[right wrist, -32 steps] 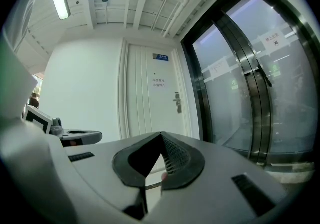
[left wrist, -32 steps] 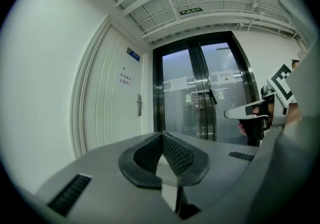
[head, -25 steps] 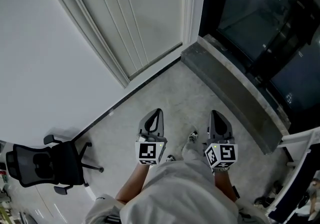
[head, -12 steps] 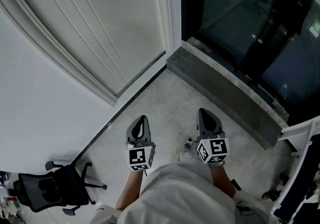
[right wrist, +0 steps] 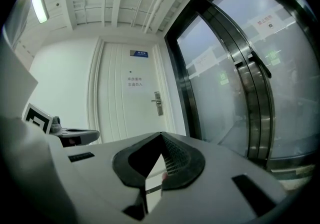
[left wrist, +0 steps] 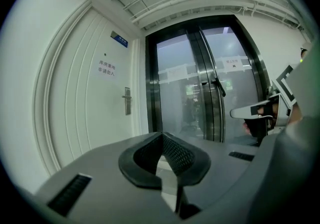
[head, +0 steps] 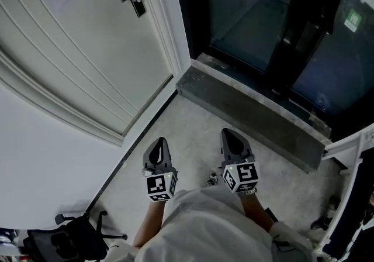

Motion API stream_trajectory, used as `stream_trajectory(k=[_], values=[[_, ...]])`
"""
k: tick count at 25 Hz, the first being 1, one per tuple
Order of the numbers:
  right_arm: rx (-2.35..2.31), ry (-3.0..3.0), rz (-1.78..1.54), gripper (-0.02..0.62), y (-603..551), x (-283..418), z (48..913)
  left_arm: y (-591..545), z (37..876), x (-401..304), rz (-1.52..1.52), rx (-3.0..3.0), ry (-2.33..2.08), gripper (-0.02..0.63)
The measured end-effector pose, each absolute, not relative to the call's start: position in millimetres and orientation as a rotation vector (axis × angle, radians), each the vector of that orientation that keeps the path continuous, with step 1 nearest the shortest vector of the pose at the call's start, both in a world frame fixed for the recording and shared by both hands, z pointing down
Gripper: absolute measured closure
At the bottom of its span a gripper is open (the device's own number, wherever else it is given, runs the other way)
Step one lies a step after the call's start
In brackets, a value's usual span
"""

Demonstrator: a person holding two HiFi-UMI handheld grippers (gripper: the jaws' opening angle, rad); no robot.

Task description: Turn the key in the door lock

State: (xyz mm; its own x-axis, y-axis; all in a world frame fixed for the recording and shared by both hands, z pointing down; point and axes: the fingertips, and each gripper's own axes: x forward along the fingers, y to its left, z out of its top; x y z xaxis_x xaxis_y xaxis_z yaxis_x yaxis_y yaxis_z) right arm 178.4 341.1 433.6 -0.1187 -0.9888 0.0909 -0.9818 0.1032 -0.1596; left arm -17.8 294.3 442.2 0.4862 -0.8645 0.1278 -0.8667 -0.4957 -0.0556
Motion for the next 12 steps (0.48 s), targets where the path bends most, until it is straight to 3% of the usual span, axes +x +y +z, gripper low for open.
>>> stream_trajectory(k=[6,12], values=[[-2.111,2.228,-0.325,0.603,326.8,226.6,445.1,280.9,443.0,14.1,0.263,2.720,-1.578,0.597],[-2.097,2.271,-0.339,0.603,305.0,224.8,450.3,267.1,445.1,1.3,0.257,2.671,-1.625,0.596]])
